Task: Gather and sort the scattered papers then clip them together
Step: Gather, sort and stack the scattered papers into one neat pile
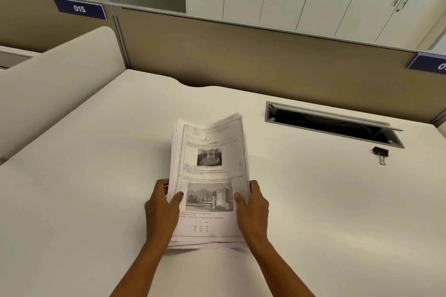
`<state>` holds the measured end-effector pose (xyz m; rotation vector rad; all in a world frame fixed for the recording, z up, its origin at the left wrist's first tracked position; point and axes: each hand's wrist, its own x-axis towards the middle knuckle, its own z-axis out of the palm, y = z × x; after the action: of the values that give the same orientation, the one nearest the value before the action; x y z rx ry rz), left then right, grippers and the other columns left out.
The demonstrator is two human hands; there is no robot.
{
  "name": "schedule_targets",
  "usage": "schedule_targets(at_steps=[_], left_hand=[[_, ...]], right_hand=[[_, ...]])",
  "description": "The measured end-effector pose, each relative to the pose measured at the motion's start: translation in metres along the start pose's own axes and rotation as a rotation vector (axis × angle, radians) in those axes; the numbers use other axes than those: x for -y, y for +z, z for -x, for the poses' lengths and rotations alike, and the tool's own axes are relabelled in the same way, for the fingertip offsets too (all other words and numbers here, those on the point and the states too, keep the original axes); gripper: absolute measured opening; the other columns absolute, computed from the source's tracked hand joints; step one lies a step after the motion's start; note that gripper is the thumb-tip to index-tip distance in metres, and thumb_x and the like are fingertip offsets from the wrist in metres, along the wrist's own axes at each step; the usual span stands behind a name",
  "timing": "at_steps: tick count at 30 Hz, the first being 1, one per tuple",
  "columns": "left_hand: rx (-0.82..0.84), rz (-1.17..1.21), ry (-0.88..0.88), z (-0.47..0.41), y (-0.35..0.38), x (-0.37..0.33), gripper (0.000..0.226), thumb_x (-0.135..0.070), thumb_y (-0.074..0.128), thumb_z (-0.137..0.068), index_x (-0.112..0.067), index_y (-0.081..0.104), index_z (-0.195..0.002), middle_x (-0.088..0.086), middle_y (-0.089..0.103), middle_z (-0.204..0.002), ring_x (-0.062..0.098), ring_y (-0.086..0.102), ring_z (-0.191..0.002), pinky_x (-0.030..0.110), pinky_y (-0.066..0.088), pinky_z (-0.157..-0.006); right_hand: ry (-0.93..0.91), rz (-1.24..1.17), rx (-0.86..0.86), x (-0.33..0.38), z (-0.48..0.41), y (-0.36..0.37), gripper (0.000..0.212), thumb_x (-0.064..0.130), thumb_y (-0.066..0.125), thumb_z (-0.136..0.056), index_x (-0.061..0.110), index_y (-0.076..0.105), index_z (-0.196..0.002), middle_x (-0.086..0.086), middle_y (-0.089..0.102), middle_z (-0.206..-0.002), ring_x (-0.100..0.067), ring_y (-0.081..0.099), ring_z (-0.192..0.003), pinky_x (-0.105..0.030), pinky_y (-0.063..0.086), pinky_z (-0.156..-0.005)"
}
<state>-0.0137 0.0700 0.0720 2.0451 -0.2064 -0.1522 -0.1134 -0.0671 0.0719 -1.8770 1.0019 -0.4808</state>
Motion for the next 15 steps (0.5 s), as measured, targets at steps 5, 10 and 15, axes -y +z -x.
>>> schedule_targets(at_steps=[5, 10, 15], left_hand=[[-0.142, 0.166, 0.106, -0.005, -0.002, -0.025, 0.031, -0.01, 0.064, -0.084, -0.011, 0.045, -0.109, 0.009, 0.061, -0.115, 0.018, 0.058, -0.09, 0.015, 0.046, -0.065], [-0.199, 0.336, 0.256, -0.005, -0.004, -0.048, 0.041, -0.015, 0.059, -0.088, -0.028, 0.028, -0.112, -0.004, 0.056, -0.117, 0.009, 0.062, -0.089, 0.009, 0.05, -0.065], [-0.23, 0.469, 0.36, -0.002, -0.007, -0.058, 0.042, -0.021, 0.053, -0.092, -0.026, 0.026, -0.124, 0.004, 0.057, -0.121, 0.019, 0.063, -0.104, 0.027, 0.057, -0.077]], right_hand=[[-0.236, -0.278, -0.147, 0.018, -0.001, -0.01, 0.024, 0.017, 0.056, -0.093, 0.035, 0.041, -0.097, 0.015, 0.058, -0.099, -0.006, 0.064, -0.082, -0.008, 0.053, -0.062], [-0.328, -0.501, -0.226, 0.035, -0.005, -0.018, 0.042, 0.006, 0.058, -0.089, 0.037, 0.032, -0.103, 0.008, 0.058, -0.11, -0.01, 0.065, -0.096, -0.015, 0.056, -0.067], [-0.371, -0.672, -0.239, 0.035, 0.004, -0.022, 0.053, 0.011, 0.067, -0.082, 0.031, 0.025, -0.109, -0.009, 0.058, -0.117, -0.021, 0.064, -0.104, -0.033, 0.06, -0.076]])
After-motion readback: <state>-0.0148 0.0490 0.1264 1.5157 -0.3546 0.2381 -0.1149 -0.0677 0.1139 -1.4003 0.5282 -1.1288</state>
